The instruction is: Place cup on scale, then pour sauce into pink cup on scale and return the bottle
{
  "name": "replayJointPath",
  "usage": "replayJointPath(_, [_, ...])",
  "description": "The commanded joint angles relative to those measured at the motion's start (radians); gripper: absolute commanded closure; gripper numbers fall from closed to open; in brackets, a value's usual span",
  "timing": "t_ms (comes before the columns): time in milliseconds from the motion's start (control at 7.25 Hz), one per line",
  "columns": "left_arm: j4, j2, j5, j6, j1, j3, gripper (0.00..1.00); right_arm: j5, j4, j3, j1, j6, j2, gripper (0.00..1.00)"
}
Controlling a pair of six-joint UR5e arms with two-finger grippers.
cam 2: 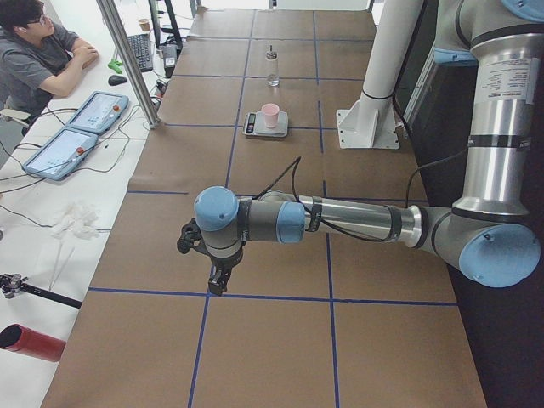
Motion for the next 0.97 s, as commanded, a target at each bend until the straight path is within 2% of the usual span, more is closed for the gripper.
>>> replayJointPath(0, [-0.002,-0.001,0.001,0.001,0.000,-0.003,0.00,0.029,0.008,0.005,0.000,0.004,0.003,0.00])
replayJointPath(828, [-0.002,-0.001,0.001,0.014,0.003,-0.024,0.00,0.045,0.008,0.002,-0.005,0.004,0.008,0.00])
